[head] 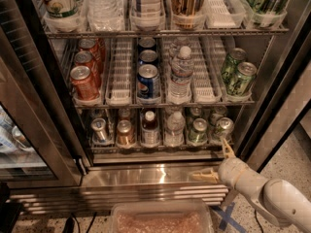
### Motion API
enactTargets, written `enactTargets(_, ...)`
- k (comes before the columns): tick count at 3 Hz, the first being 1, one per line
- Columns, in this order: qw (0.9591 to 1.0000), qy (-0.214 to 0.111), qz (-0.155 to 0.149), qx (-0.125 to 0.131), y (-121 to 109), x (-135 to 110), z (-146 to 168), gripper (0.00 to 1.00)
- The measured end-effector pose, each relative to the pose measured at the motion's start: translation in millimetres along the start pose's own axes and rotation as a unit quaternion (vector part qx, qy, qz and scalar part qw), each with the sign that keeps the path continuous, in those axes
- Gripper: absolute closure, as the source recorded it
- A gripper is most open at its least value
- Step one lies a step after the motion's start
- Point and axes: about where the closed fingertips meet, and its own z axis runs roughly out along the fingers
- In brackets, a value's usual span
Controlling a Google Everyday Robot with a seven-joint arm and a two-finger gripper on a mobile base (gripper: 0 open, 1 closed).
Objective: Pick green can from bottom shelf of fridge
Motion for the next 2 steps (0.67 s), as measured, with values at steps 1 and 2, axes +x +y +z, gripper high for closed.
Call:
enactTargets(1, 0.9996, -0.017, 0.007, 0.022, -2.5, -2.6, 4.3, 0.0)
enactTargets(2, 0.9979, -0.035, 0.008, 0.054, -7.3, -4.4, 6.5, 0.19)
